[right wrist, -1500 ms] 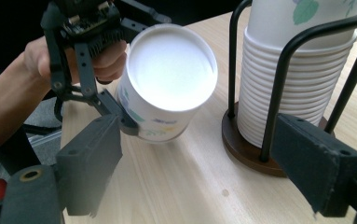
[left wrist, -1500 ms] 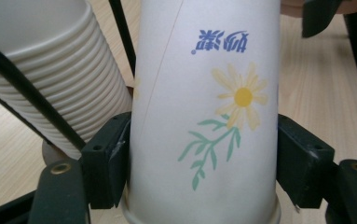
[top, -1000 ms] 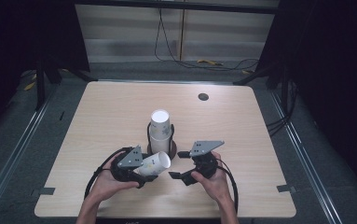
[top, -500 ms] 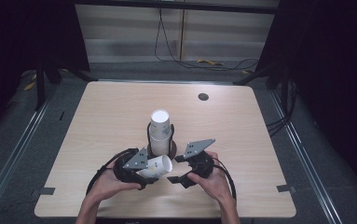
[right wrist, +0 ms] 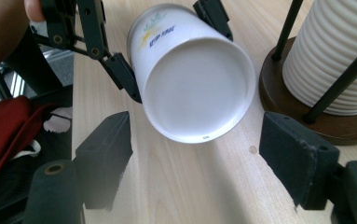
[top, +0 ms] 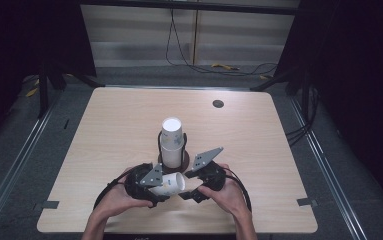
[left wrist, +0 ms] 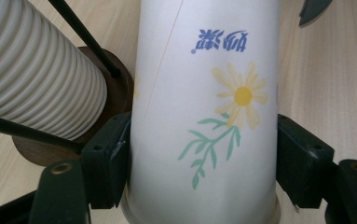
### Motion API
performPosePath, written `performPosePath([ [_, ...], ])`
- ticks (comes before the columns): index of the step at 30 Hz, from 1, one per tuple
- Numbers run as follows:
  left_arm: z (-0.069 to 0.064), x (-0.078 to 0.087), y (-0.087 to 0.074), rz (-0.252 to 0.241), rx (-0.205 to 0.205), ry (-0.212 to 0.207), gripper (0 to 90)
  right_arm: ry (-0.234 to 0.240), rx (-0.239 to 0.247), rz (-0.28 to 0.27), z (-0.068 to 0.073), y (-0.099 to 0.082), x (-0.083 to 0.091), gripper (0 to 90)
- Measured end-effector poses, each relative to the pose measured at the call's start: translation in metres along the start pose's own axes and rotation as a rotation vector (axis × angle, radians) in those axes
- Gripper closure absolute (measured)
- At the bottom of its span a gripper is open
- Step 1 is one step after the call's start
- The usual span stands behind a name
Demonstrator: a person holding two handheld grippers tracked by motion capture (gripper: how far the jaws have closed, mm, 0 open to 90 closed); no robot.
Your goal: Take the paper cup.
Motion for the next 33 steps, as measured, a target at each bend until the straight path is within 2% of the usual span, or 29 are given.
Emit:
performPosePath([
  [10, -0.003, -0.004, 0.002, 0.013, -0.011, 0.0, 28.5, -0.004, 0.013, 0.054, 0.001, 0.0, -0.004, 25.1],
  [12, -0.005, -0.005, 0.002, 0.032, -0.027, -0.008, 28.5, -0.002, 0.012, 0.067, 0.001, 0.0, -0.006, 23.1],
  [18, -0.007, -0.007, 0.005, 0.022, -0.031, -0.011, 28.5, 0.027, 0.03, 0.077, 0.003, 0.003, -0.008, 21.5],
  [24, -0.01, -0.008, 0.01, 0.014, -0.042, -0.014, 28.4, 0.042, 0.041, 0.099, 0.005, 0.005, -0.011, 24.6],
  [33, -0.011, -0.009, 0.012, 0.021, -0.048, -0.02, 28.1, 0.055, 0.042, 0.101, 0.005, 0.007, -0.011, 31.9],
])
Point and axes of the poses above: each handheld gripper's, and its own axes: x roughly backward along the jaws, y roughly out of its top, z roughly to its left, the point moved 9 cm from there along -x, roughly forward along the jaws, and after that the axes turned 5 degrees about z, right-handed, at the moved point
